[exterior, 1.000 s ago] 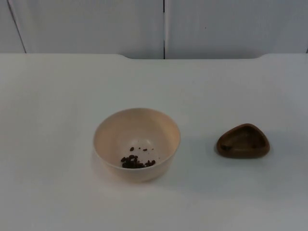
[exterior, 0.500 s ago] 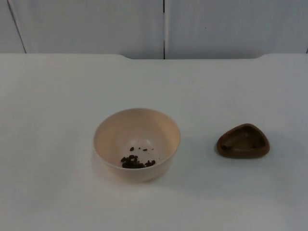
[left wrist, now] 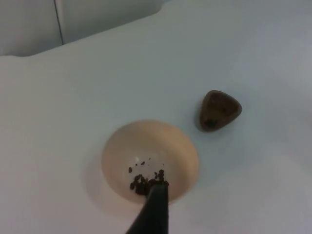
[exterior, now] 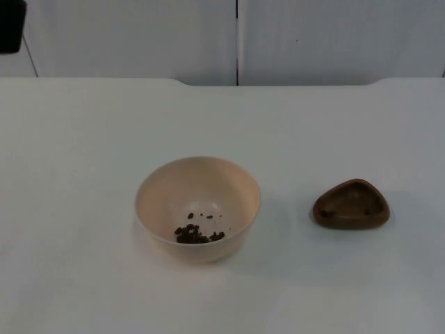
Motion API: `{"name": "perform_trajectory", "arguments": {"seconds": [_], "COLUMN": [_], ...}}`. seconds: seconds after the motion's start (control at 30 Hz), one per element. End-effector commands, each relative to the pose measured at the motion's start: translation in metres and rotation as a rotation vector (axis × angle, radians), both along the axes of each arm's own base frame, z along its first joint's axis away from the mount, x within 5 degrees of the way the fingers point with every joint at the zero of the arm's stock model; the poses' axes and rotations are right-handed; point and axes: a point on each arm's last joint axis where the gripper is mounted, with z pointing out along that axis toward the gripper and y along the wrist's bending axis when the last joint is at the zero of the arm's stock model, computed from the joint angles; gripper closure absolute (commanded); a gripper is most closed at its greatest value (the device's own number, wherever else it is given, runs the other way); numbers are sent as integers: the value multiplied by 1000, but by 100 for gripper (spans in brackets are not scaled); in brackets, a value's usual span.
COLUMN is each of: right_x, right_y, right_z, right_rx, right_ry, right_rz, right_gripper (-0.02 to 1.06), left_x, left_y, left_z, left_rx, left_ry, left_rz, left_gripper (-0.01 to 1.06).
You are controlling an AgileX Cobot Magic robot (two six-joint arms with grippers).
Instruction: Pick up the bowl with the left hand and pour the coffee beans from the cup into the bowl with the right hand.
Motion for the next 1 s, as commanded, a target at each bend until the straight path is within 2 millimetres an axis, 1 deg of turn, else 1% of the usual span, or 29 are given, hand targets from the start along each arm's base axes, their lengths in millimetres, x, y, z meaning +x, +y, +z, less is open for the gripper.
{"name": "perform_trajectory", "arguments": {"seconds": [0.0,0.1,0.13,0.27,0.3,0.4,0.47,0.57,0.7,0.8,0.83,0.93,0.97], "right_x": [-5,-13,-13,-27,-27,-38,-41,-52,-53,-54,-54,-54,-54], "right_y": [-1,-5,-5,-10,-10,-13,-15,-19,-19,-19,-19,-19,-19], "right_z": [-4,-13,-13,-25,-25,-30,-32,-32,-33,-35,-35,-35,-35], "right_rx": [-7,-10,-10,-9,-9,0,5,27,28,30,30,29,28], "right_ry": [-7,-11,-11,-15,-15,-42,-55,-116,-114,-89,-89,-87,-85], "right_rz": [8,6,6,8,8,8,8,8,9,5,5,5,5], "right_gripper": [28,28,28,28,28,28,28,28,28,28,28,28,28], "left_x": [-9,-24,-24,-46,-46,-59,-62,-70,-77,-81,-81,-82,-84], "left_y": [3,10,10,20,20,28,31,41,50,55,55,55,56], "left_z": [-3,-8,-8,-11,-11,-11,-11,-11,-12,-25,-25,-53,-58], "left_rx": [-1,16,16,48,48,42,45,36,47,79,79,96,99], "left_ry": [-17,-41,-41,-45,-45,-65,-75,-103,-122,-126,-126,-83,-71], "left_rz": [-13,-19,-19,-39,-39,-5,8,89,143,164,164,164,164], "left_gripper": [21,21,21,21,21,21,21,21,21,21,21,21,21]}}
